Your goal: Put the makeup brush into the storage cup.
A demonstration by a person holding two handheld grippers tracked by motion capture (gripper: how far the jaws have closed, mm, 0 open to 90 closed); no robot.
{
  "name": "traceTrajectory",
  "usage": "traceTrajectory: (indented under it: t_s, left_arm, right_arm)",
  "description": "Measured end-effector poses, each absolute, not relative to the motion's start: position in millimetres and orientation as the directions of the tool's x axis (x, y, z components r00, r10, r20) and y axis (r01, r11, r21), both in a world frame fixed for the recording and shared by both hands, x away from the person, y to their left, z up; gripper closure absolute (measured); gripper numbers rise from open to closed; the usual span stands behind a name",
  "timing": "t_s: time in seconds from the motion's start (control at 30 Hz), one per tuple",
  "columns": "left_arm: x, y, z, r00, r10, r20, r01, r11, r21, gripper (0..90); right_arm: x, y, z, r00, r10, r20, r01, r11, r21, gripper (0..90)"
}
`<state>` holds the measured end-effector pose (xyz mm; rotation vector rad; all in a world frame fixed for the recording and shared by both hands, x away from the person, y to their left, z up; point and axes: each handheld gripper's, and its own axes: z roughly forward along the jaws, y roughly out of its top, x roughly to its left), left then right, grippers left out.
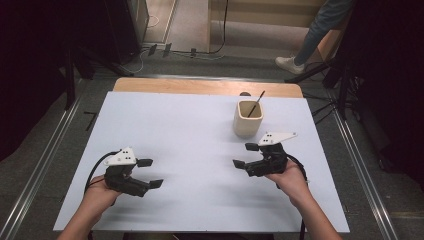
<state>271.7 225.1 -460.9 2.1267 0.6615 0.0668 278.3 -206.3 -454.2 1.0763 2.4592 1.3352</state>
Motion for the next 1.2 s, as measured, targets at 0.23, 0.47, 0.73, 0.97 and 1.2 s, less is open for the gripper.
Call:
traceTrajectory:
  t_s: [0.23,0.47,0.73,0.97,1.2]
  left_arm:
    - [272,225,-461,0.857,0.48,-0.187,0.433,-0.474,0.767,16.7]
    - [272,225,-461,0.857,0.481,-0.185,0.432,-0.476,0.766,16.7]
    - [272,225,-461,0.858,0.48,-0.185,0.431,-0.473,0.768,16.7]
    - [272,226,-461,0.858,0.48,-0.184,0.431,-0.476,0.767,16.7]
    - [272,226,-462,0.858,0.479,-0.186,0.43,-0.473,0.769,16.7]
  right_arm:
    - [269,-213,-457,-0.737,0.648,0.195,0.524,0.365,0.769,21.2]
    - [261,-220,-460,-0.738,0.647,0.192,0.524,0.37,0.767,21.3]
    - [254,-227,-466,-0.734,0.651,0.193,0.53,0.372,0.762,21.7]
    - [249,-232,-468,-0.728,0.656,0.197,0.539,0.371,0.756,21.8]
    - [245,-237,-469,-0.725,0.662,0.191,0.541,0.375,0.753,21.8]
